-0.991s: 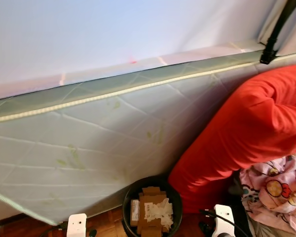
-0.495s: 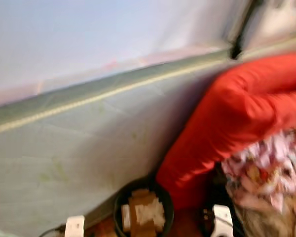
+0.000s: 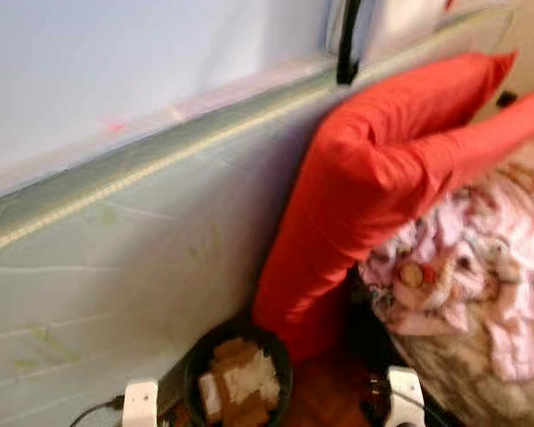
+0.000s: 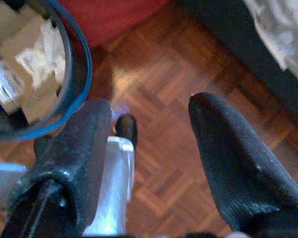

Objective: Clean up the room

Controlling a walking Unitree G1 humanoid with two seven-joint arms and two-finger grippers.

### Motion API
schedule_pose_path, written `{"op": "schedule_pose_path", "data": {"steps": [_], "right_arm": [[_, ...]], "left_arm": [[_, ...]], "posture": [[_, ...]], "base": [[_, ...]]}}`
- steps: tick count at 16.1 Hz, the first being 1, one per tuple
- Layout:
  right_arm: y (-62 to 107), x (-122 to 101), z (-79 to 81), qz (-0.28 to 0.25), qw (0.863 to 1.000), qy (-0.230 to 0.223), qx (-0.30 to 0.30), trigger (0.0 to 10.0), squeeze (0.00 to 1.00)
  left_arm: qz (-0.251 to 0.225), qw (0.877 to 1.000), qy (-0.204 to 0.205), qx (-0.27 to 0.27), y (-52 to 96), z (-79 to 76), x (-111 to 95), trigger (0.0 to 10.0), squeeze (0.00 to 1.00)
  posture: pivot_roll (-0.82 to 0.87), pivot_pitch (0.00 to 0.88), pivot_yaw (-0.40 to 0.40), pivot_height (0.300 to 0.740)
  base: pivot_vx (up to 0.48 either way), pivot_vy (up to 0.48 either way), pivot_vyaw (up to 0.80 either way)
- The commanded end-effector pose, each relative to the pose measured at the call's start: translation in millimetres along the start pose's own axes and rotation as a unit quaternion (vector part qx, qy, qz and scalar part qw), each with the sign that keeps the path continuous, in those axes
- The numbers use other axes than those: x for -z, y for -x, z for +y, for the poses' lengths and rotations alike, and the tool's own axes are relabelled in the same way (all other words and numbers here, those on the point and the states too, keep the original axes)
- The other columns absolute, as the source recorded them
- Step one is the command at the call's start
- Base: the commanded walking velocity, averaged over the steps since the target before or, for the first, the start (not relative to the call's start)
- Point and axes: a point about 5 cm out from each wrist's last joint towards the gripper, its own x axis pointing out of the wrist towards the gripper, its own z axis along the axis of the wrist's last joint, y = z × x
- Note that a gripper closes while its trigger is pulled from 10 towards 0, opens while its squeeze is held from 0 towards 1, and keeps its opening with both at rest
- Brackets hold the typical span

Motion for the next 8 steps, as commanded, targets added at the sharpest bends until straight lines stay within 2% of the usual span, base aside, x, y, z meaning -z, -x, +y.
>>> {"op": "schedule_pose_path", "data": {"steps": [1, 8], "right_arm": [[0.7, 0.9, -3.3, 0.001, 1.0, -0.001, 0.004, 10.0, 0.0], [0.4, 0.1, -2.4, 0.0, 1.0, 0.004, 0.004, 10.0, 0.0]], "left_arm": [[0.018, 1.0, 0.008, 0.0, 3.3, 0.7, 11.0, 10.0, 0.0], [0.013, 1.0, 0.013, 0.002, 2.3, 2.0, 7.7, 10.0, 0.0]], "posture": [[0.12, 0.138, -0.051, 0.74], [0.1, 0.158, -0.042, 0.74]], "base": [[0.0, 0.0, 0.0], [0.0, 0.0, 0.0]]}}
